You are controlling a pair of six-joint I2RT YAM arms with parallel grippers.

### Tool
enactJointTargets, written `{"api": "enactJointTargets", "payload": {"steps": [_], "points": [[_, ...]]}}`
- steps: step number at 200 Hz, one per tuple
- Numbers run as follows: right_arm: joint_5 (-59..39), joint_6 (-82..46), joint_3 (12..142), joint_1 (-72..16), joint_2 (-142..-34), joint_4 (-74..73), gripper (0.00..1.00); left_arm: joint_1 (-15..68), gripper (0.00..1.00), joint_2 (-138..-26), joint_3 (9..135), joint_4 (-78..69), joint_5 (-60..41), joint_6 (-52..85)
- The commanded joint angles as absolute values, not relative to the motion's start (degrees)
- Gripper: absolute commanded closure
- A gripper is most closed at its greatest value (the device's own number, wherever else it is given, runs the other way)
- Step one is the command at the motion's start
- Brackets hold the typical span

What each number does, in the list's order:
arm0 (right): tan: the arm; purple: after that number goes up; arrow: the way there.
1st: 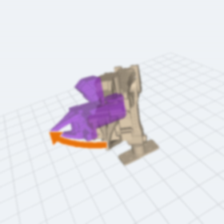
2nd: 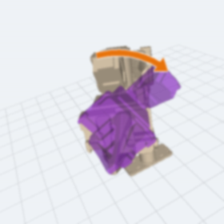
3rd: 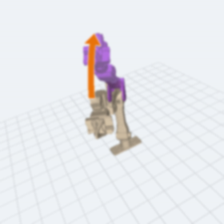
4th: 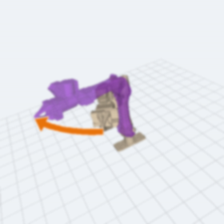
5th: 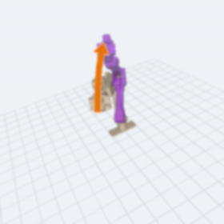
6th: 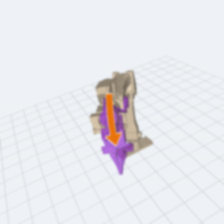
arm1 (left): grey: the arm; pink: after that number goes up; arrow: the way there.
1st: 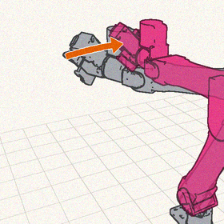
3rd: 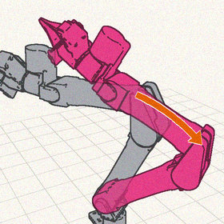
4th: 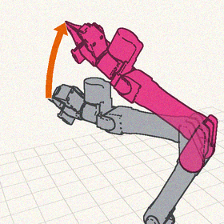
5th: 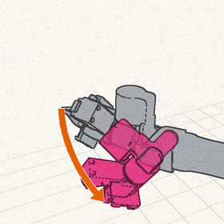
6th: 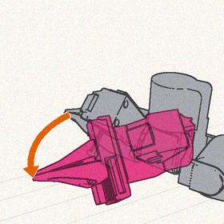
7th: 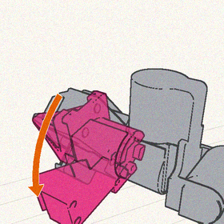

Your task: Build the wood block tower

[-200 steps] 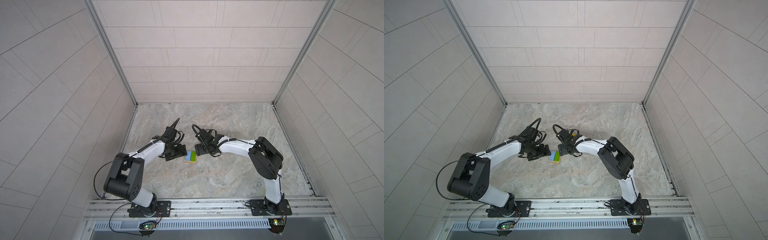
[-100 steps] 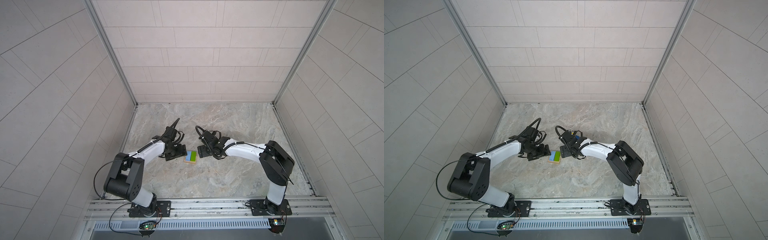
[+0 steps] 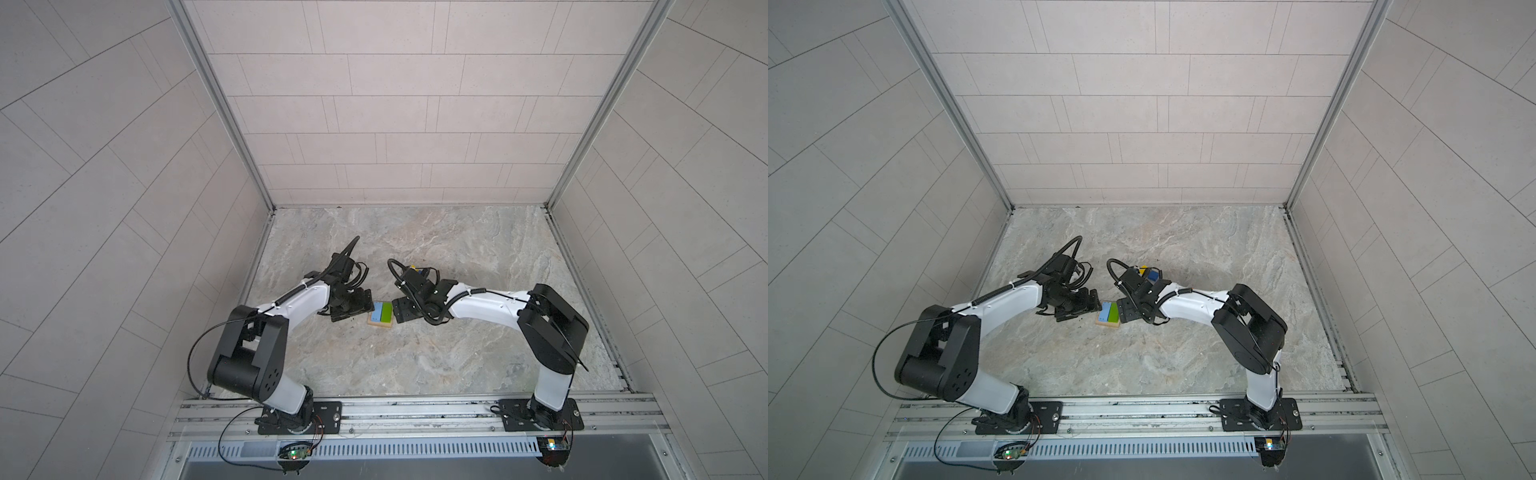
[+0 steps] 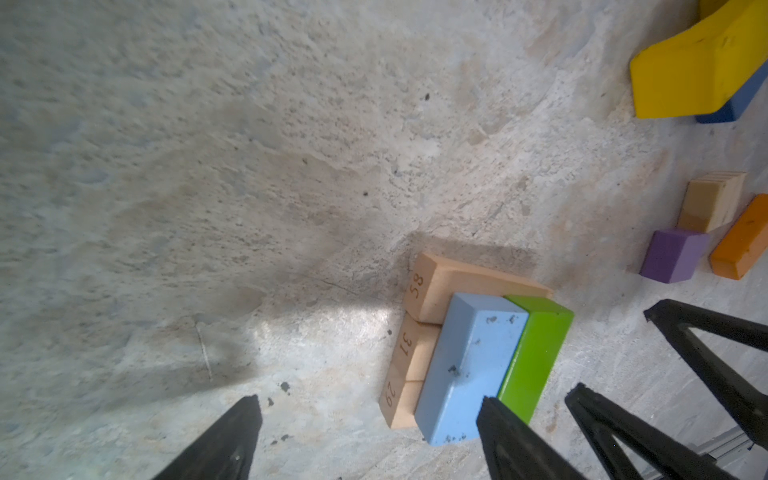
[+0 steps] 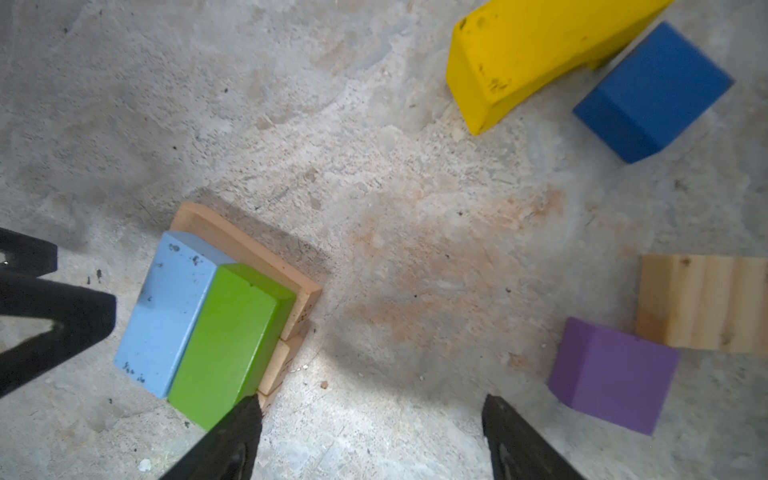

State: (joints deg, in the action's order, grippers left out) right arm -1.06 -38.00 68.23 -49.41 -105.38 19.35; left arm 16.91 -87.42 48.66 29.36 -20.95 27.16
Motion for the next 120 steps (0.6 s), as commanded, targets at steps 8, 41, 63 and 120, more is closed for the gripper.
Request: {"api": "enactJointTargets", "payload": {"steps": [8,41,63,120], "points": [[-0.88,-39.07,68.90,-50.18,-106.79,19.16,0.16,17.14,0.11,-87.72,49.95,29.88,-20.79,26.69],[-0.79,-39.18,69.26,-50.54,-107.30,19.07,0.16,17.14,0.11,-87.71,49.79,29.88,-20.73,26.68],[-0.79,-39.11,69.35,-50.55,-107.53,19.07,0.16,17.17,0.11,-87.84,49.68,29.80,-20.74,26.64],[-0.83,-39.20,69.86,-50.72,-108.02,18.90,0.16,17.14,0.11,-87.67,49.58,29.79,-20.67,26.65]]}}
